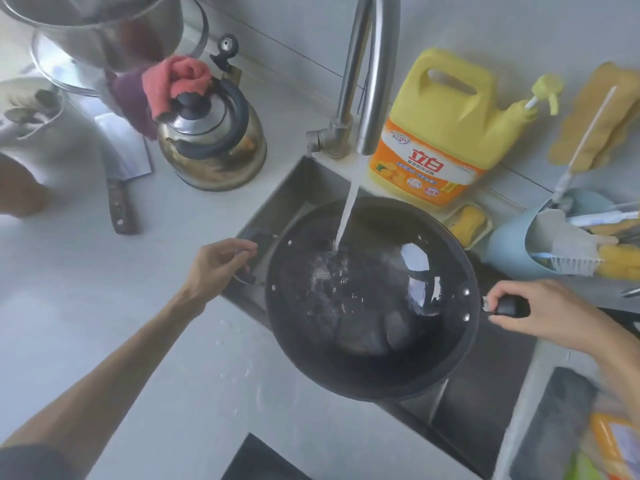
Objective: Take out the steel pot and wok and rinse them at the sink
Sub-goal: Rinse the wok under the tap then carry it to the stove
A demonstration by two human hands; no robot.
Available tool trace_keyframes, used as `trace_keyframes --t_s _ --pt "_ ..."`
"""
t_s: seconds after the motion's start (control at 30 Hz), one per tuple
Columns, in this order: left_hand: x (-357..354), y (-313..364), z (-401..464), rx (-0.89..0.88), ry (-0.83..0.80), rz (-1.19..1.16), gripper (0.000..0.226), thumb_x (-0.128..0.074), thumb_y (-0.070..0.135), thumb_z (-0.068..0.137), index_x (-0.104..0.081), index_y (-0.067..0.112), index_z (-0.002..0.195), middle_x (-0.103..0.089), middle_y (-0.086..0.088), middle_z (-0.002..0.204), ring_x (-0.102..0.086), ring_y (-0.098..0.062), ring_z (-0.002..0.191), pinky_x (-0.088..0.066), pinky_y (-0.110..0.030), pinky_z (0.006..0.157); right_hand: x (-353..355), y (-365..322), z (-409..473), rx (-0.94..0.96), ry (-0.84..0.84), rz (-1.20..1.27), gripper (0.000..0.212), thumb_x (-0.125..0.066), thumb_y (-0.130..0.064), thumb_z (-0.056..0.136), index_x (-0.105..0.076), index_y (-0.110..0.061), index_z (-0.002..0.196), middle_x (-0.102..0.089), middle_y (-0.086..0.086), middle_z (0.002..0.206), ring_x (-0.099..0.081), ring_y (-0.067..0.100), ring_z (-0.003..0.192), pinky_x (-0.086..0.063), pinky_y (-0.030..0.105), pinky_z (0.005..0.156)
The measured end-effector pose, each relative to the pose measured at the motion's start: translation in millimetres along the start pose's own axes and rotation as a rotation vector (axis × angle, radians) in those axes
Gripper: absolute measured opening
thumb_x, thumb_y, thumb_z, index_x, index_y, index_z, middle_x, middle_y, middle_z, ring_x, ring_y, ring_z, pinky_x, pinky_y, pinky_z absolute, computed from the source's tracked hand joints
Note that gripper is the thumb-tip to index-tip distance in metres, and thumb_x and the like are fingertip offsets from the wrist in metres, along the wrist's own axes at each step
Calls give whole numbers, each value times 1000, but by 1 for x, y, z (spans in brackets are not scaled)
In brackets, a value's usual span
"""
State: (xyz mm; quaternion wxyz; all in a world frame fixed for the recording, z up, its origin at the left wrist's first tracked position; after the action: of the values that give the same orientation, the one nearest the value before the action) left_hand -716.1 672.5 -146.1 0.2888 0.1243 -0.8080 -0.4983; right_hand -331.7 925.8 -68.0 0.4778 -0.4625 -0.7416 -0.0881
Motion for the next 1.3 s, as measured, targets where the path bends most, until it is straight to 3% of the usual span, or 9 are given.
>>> trace_keyframes --t_s 0.1,0.23,0.4,0.57,0.8,0.93,1.0,1.07,1.3 --pt "0 4 0 -43 -2 5 21 -60 12 91 -72 29 91 -69 8 61 -62 1 64 -45 -12 71 -7 6 -2 -32 79 23 25 -77 -26 71 -60 -43 78 -62 -41 90 -64 -1 78 -54 32 74" --pt "17 22 6 -141 64 77 17 -62 18 90 -74 28 96 -70 9 63 -60 -6 66 -47 -26 74 -25 5 2 -60 137 170 24 -79 -19 70 -63 -37 75 -62 -43 86 -55 -21 87 -41 5 71" --pt "33 64 16 -251 92 86 24 -57 6 91 -70 26 94 -68 13 62 -62 -5 57 -51 -18 69 -49 -3 10 -66 105 258 28 -78 -19 73 -60 -40 74 -62 -41 85 -57 -17 84 -41 9 69" --pt "35 74 33 -248 58 -3 36 -58 0 90 -58 8 124 -74 8 81 -62 -6 53 -55 -18 67 -62 -7 16 -63 90 337 26 -75 -15 76 -58 -33 70 -62 -36 80 -57 -14 75 -37 3 63" --pt "25 52 73 -185 0 67 51 -59 2 89 -44 8 138 -73 21 78 -60 -3 56 -56 -22 71 -58 0 31 -79 142 318 24 -74 -17 77 -57 -32 70 -63 -32 88 -57 -10 72 -38 6 62" --pt "20 50 83 -206 -86 155 51 -59 -5 84 -66 39 108 -66 1 75 -61 -7 63 -58 -24 67 -62 1 40 -85 201 272 24 -74 -20 76 -55 -35 73 -65 -30 90 -61 -6 81 -45 18 69" --pt "21 42 85 -190 -117 196 35 -59 1 77 -71 33 87 -62 -5 74 -63 -15 66 -60 -39 69 -69 -2 42 -100 240 255 28 -75 -19 76 -52 -36 73 -68 -21 83 -63 2 79 -48 27 69" --pt "24 31 87 -152 -117 185 18 -61 10 73 -68 21 86 -64 5 74 -65 -16 66 -58 -45 76 -77 -6 44 -114 282 224 28 -76 -21 76 -51 -34 75 -67 -19 82 -63 12 75 -48 31 65" --pt "18 2 87 -87 -61 162 30 -61 -7 81 -55 19 95 -67 11 71 -67 -7 61 -55 -21 59 -101 -11 53 -224 404 251 34 -78 -19 73 -47 -21 87 -62 -2 81 -60 28 76 -43 35 63"
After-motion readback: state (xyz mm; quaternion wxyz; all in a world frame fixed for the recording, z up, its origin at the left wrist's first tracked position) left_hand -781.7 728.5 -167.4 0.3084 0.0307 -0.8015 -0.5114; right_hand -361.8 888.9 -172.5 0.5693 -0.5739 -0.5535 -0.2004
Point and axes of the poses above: each hand's wrist, its own z-axis towards the middle knuckle, its own x-axis out of the back of the hand, y = z × x, the point moved 2 cm from there along z, towards the middle knuckle
